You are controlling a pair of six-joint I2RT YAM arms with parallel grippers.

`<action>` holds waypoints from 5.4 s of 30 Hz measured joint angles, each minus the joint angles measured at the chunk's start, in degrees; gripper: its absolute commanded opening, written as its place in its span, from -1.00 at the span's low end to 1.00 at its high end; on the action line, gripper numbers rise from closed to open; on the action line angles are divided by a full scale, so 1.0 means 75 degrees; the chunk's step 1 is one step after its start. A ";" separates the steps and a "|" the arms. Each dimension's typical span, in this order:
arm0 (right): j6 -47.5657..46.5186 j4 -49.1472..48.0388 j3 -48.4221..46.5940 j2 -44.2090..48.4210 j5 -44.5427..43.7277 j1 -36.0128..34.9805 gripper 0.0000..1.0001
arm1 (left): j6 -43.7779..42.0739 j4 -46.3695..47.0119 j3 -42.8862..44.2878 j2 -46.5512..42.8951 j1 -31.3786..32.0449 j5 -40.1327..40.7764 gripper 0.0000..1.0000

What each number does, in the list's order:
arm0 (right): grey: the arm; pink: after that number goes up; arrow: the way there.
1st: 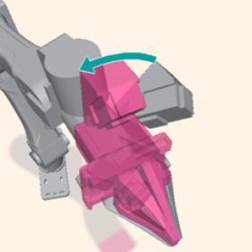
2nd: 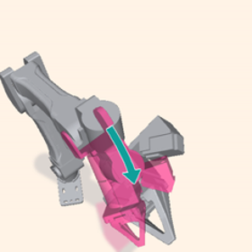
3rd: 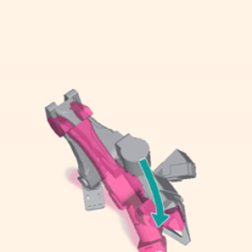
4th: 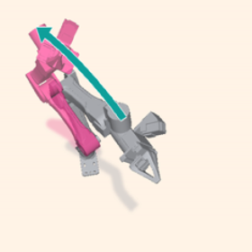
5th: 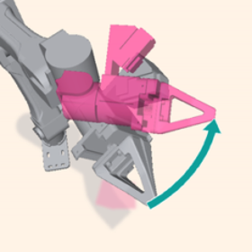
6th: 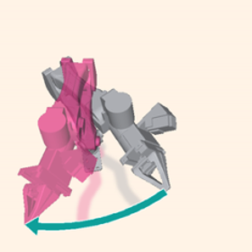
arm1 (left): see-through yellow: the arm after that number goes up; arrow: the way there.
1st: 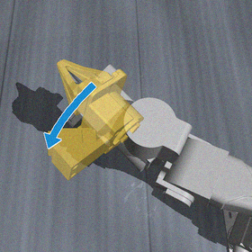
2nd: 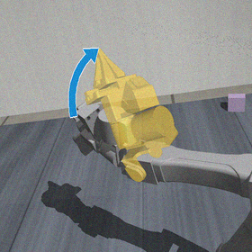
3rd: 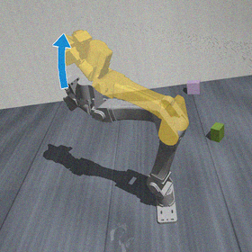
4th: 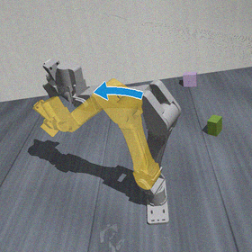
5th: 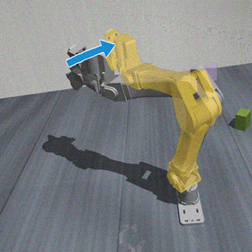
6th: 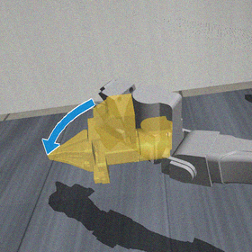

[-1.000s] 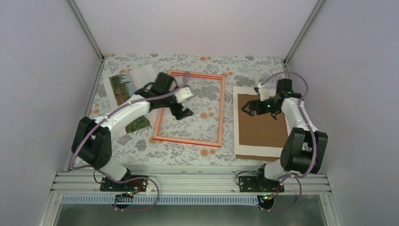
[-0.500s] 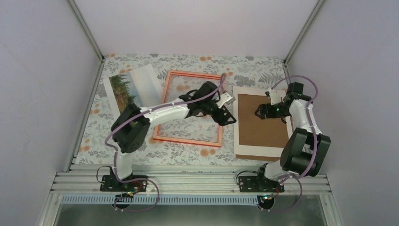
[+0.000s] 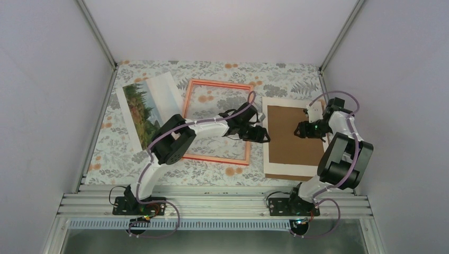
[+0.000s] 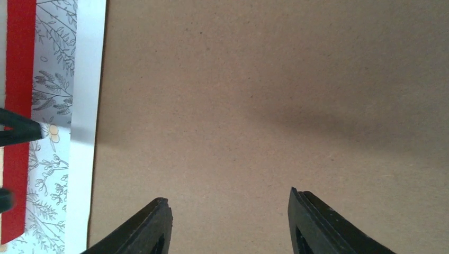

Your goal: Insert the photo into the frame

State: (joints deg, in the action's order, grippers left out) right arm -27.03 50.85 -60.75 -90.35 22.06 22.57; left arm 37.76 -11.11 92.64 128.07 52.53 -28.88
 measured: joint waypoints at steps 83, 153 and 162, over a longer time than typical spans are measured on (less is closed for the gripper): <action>0.0303 -0.0012 -0.0408 0.0498 0.2806 0.0000 0.30 | -0.3611 -0.2550 -0.1795 -0.2926 -0.4092 -0.0385 -0.95; 0.0956 -0.0612 -0.0210 0.0379 0.2906 -0.0901 0.28 | -0.6653 -0.5246 -0.0414 -0.1355 -0.6417 -0.0487 -0.95; 0.0956 -0.0615 -0.0210 0.0376 0.2888 -0.0912 0.28 | -0.6481 -0.5115 -0.0679 -0.1326 -0.6455 -0.0927 -0.95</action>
State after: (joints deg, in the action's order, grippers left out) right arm -19.86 46.24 -62.33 -87.53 43.72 15.73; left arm -10.85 -49.47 87.55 118.13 4.12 -35.83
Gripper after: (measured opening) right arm 0.642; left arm 0.028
